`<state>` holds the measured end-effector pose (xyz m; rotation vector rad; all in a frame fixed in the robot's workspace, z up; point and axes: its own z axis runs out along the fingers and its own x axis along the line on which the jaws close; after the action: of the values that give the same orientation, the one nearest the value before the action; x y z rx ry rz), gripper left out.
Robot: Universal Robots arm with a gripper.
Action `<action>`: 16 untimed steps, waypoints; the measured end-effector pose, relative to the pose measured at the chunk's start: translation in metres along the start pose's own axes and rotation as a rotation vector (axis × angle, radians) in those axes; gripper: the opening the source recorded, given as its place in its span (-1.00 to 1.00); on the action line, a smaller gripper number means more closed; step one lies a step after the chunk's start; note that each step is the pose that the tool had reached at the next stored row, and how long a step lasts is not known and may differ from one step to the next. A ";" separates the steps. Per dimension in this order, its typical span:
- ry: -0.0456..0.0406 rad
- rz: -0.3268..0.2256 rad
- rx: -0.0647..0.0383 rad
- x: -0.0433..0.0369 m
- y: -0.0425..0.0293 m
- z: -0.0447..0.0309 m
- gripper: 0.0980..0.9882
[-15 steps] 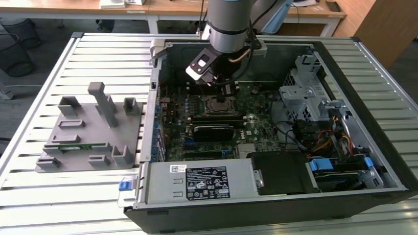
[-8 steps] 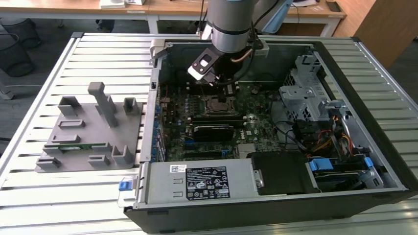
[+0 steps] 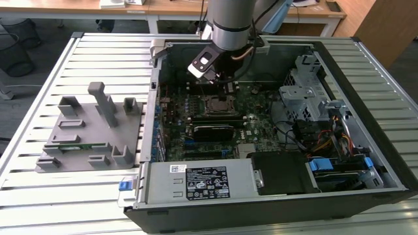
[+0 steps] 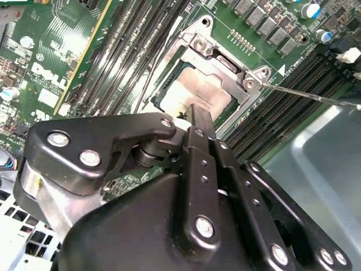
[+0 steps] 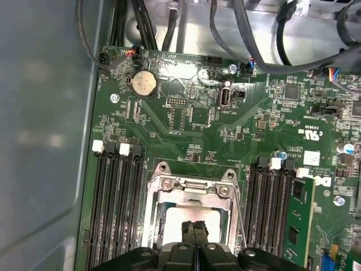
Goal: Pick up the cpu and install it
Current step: 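Install the first cpu locking lever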
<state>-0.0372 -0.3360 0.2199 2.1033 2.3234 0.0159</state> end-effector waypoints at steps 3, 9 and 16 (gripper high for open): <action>-0.0001 0.000 0.000 0.0000 0.0001 -0.0081 -0.98; 0.0000 0.000 0.000 0.0000 0.0003 -0.0264 -0.98; -0.0001 0.000 0.000 0.0000 0.0006 -0.0469 -0.98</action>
<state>-0.0372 -0.3360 0.2668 2.1033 2.3234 0.0158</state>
